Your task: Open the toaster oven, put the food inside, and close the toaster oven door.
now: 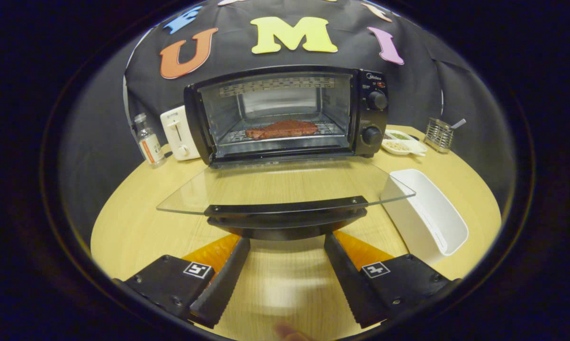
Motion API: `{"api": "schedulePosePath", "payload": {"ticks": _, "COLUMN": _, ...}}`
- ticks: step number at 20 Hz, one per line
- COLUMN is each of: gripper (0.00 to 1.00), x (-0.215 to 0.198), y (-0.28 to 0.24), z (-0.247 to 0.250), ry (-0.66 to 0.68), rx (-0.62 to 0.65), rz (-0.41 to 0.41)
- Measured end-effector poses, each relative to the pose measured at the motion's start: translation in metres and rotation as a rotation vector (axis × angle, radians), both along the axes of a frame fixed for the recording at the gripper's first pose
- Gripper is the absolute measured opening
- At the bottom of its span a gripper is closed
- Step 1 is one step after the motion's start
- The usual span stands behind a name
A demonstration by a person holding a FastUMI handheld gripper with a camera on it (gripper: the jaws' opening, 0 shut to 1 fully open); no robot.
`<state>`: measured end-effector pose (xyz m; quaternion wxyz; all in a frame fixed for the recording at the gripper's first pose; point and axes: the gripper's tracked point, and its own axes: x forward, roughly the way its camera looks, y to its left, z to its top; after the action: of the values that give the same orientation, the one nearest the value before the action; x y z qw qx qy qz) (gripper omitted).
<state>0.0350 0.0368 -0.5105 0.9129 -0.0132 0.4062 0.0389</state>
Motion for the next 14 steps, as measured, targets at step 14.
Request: {"api": "schedulePosePath", "payload": {"ticks": 14, "gripper": 1.0, "x": 0.045, "y": -0.004, "z": 0.052, "ry": -0.121, "rx": -0.041, "rz": -0.006}}
